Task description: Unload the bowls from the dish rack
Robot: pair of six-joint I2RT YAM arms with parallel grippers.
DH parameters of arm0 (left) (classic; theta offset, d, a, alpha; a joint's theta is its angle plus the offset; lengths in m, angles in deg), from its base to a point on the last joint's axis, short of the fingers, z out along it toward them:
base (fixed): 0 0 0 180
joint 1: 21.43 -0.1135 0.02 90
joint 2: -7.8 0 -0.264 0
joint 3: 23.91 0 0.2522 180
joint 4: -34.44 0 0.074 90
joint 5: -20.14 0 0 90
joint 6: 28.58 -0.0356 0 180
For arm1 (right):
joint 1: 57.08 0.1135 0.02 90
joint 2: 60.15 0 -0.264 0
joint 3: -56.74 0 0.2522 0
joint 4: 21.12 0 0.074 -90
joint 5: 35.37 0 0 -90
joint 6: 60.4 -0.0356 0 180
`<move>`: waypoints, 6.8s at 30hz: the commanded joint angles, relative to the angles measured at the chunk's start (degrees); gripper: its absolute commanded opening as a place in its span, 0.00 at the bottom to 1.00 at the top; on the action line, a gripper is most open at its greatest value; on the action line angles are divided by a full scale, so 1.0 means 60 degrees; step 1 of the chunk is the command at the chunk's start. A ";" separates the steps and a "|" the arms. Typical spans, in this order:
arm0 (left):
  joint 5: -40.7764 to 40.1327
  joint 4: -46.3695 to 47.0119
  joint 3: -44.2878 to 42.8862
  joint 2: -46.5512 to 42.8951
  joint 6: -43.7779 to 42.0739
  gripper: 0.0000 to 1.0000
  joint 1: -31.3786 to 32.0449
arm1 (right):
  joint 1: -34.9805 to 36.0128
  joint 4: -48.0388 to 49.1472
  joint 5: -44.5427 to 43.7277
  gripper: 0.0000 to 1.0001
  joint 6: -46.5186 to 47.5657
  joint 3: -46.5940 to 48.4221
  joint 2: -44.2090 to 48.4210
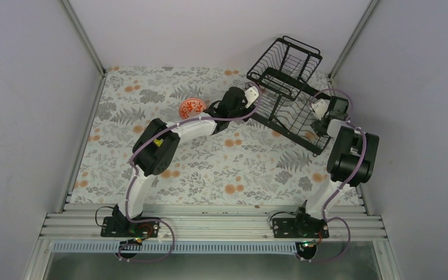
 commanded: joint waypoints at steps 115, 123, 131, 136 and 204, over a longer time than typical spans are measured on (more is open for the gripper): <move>-0.1768 0.5258 0.1809 0.0003 0.0007 0.12 -0.0212 | 0.1179 -0.1100 -0.0912 1.00 0.2098 0.0105 0.0465; -0.1801 0.5180 0.1741 0.0030 -0.0013 0.11 -0.0216 | 0.1438 0.0524 -0.1386 1.00 0.2396 -0.0322 0.0127; -0.1848 0.5104 0.1697 0.0040 -0.0007 0.11 -0.0205 | 0.1497 0.1797 -0.1824 1.00 0.2743 -0.0425 -0.0047; -0.1847 0.5075 0.1672 0.0018 0.0002 0.11 -0.0198 | 0.1490 0.1663 -0.1946 1.00 0.2843 -0.0357 -0.0178; -0.2065 0.3915 0.0533 0.0547 0.0100 0.11 -0.0095 | 0.1016 0.4761 -0.2657 0.06 0.2316 -0.2155 0.1455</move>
